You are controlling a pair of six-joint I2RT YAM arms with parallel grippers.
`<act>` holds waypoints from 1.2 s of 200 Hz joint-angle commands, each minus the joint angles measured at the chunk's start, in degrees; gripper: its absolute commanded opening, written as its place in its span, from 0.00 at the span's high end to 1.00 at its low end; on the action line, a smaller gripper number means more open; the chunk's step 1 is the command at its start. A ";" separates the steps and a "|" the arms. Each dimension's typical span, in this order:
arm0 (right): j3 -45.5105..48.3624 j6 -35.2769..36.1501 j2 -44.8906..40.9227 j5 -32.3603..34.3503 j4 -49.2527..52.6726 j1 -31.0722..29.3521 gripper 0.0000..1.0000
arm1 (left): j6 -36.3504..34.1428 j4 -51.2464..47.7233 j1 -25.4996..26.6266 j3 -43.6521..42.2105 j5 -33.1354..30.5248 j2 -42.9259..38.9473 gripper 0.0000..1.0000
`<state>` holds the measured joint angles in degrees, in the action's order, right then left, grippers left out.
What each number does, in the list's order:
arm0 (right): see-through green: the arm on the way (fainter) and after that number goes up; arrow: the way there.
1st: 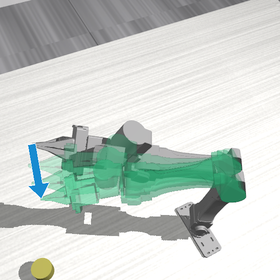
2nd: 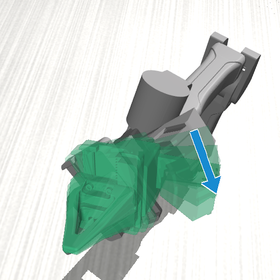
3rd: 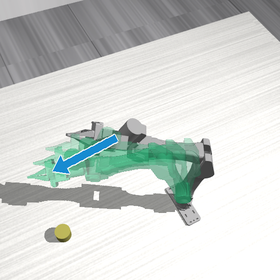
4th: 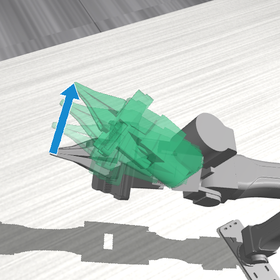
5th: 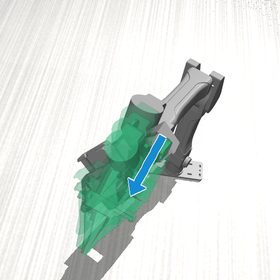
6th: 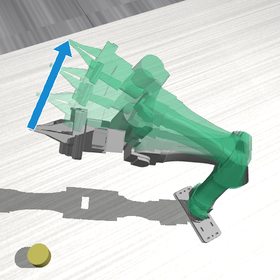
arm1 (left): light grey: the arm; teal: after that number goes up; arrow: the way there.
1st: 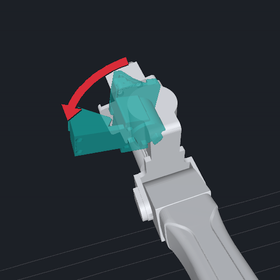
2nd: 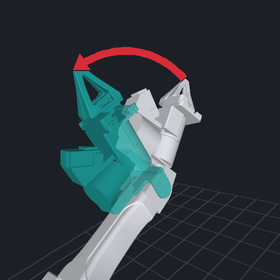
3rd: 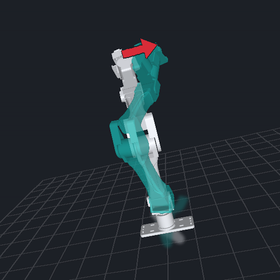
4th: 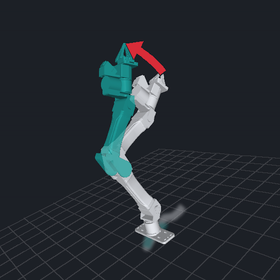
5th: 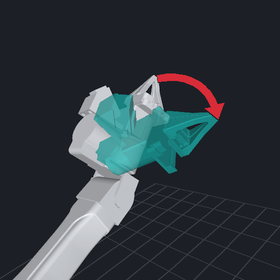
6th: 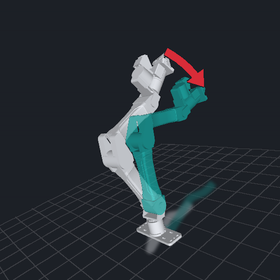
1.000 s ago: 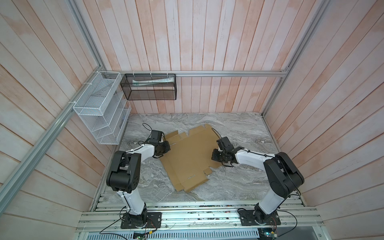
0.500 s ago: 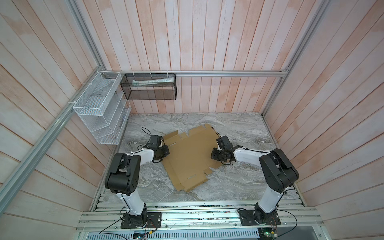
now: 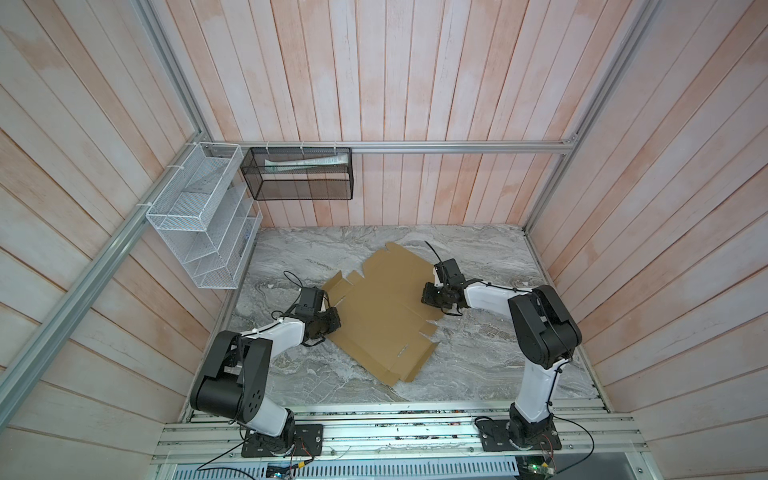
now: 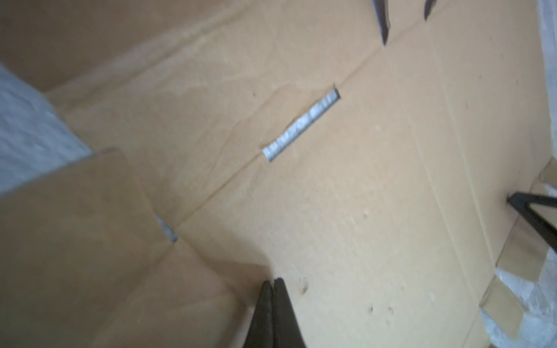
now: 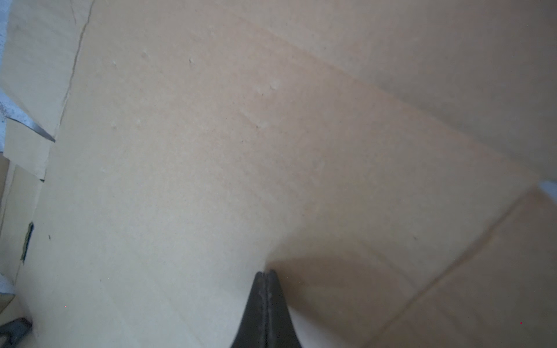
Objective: Fold the paper box
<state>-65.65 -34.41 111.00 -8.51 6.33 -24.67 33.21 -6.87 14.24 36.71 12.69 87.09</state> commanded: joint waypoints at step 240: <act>15.57 -9.14 -26.29 9.79 8.43 -13.37 1.00 | -7.01 -10.52 6.15 38.54 1.50 19.39 1.00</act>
<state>-53.56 -37.39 86.28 -1.10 14.17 -35.81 28.77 -16.29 20.49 70.96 12.45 102.59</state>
